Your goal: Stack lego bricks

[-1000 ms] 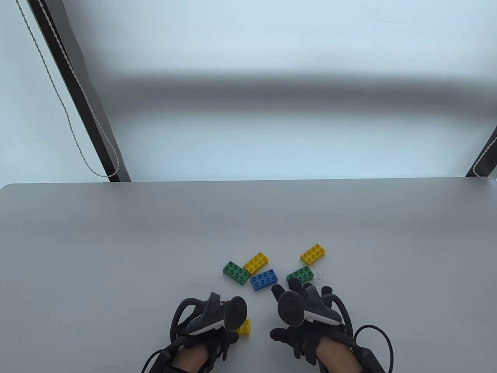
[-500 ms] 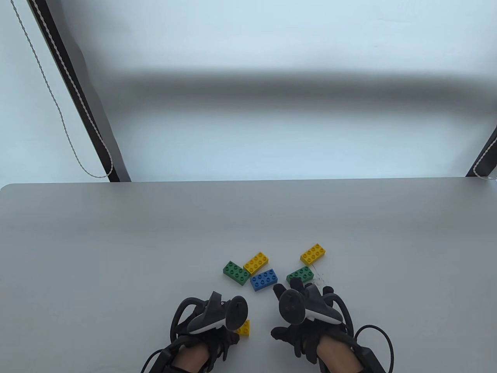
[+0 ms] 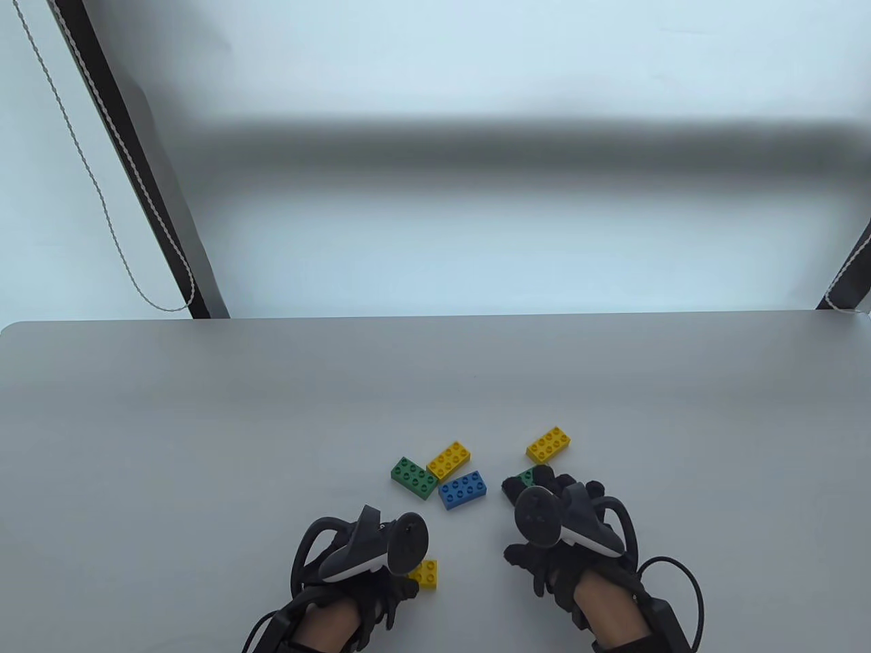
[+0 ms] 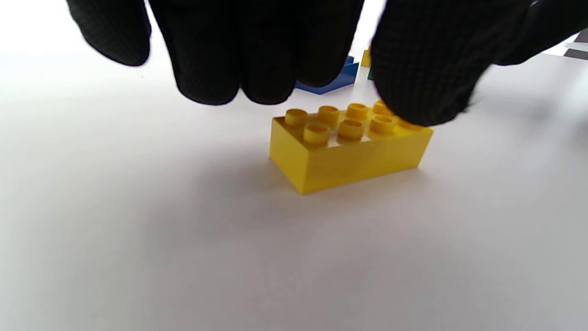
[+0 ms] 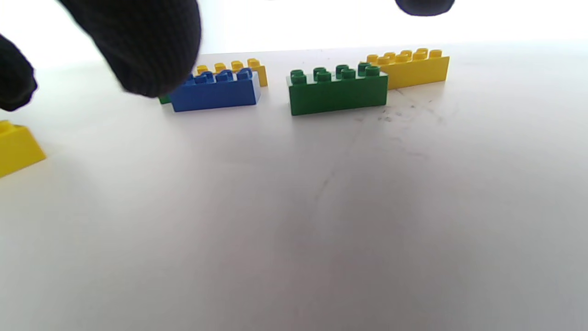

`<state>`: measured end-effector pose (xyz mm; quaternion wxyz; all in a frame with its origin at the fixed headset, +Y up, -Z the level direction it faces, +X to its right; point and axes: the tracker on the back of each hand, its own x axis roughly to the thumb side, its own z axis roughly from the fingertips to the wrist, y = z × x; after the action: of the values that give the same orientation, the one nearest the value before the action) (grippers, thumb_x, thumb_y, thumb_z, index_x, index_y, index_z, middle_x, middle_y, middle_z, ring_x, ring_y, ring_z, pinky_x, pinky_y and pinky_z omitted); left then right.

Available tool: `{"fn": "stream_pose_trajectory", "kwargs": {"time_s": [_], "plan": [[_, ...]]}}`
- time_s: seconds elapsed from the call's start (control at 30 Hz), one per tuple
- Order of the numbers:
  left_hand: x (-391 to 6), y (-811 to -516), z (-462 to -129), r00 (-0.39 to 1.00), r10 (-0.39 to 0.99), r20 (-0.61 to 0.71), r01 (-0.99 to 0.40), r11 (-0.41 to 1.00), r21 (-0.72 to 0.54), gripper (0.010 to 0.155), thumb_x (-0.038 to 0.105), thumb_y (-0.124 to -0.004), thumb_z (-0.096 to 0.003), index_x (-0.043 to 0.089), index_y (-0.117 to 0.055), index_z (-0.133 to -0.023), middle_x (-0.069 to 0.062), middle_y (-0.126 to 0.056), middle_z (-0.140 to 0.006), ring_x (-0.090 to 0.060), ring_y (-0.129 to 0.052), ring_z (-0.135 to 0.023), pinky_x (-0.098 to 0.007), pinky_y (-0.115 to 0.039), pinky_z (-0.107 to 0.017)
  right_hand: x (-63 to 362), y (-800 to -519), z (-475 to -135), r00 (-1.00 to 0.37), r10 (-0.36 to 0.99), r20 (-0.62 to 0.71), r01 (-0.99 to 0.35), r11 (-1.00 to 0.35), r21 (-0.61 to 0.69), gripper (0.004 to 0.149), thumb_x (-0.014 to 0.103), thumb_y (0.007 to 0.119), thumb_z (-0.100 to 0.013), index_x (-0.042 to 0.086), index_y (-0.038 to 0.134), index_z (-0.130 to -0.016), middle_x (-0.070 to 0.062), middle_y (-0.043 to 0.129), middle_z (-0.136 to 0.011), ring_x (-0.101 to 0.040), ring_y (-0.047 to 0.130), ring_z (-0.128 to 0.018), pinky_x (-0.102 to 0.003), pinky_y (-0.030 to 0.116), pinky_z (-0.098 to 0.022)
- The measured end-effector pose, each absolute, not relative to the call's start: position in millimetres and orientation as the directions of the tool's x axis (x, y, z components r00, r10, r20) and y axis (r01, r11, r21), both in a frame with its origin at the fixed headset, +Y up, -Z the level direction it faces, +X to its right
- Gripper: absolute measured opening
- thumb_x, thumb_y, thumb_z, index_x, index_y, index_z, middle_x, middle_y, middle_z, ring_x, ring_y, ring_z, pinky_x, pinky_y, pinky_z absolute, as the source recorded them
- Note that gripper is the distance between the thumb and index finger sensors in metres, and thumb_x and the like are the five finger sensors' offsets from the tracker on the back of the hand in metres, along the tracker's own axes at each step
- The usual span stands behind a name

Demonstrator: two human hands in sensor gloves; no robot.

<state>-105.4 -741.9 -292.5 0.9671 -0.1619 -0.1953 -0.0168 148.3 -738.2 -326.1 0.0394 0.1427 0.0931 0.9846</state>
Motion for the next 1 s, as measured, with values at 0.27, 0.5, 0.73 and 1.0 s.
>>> {"fn": "stream_pose_trajectory", "kwargs": {"time_s": [0.27,0.5,0.73,1.0], "plan": [[-112,-736,-292,0.924,0.043,0.381,0.079,0.951,-0.299,0.071,0.053,-0.089,-0.0329,0.028,-0.069,-0.095,-0.003,-0.08,-0.101,-0.031,-0.081,-0.091,-0.061,-0.065,-0.068,165,-725,-363,-0.974,0.001,0.227,0.03,-0.991,0.131,0.09,0.04,0.092,-0.033,0.025,0.036,-0.102,-0.02,0.036,-0.109,-0.054,0.049,-0.097,-0.08,0.035,-0.062],[-116,-732,-293,0.926,0.063,0.372,0.055,0.953,-0.298,0.07,0.053,-0.088,-0.0336,0.028,-0.068,-0.096,-0.004,-0.079,-0.102,-0.031,-0.08,-0.092,-0.061,-0.065,-0.068,172,-733,-399,-0.964,-0.143,0.224,0.17,-0.98,0.104,0.09,0.035,0.094,-0.031,0.026,0.037,-0.1,-0.014,0.04,-0.109,-0.048,0.056,-0.098,-0.075,0.044,-0.065],[-121,-726,-290,0.926,0.082,0.37,0.028,0.959,-0.282,0.068,0.054,-0.084,-0.0361,0.027,-0.067,-0.097,-0.005,-0.078,-0.102,-0.032,-0.079,-0.092,-0.061,-0.065,-0.068,166,-751,-424,-0.947,-0.194,0.257,0.223,-0.971,0.087,0.087,0.031,0.095,-0.03,0.027,0.042,-0.099,-0.009,0.044,-0.107,-0.041,0.064,-0.096,-0.065,0.061,-0.065],[-123,-724,-289,0.925,0.1,0.366,0.007,0.96,-0.28,0.067,0.054,-0.081,-0.0374,0.027,-0.067,-0.097,-0.006,-0.078,-0.103,-0.032,-0.079,-0.092,-0.061,-0.065,-0.067,168,-764,-439,-0.954,-0.201,0.222,0.235,-0.962,0.14,0.079,0.026,0.092,-0.033,0.031,0.045,-0.097,-0.006,0.046,-0.107,-0.041,0.064,-0.097,-0.065,0.061,-0.065]]}}
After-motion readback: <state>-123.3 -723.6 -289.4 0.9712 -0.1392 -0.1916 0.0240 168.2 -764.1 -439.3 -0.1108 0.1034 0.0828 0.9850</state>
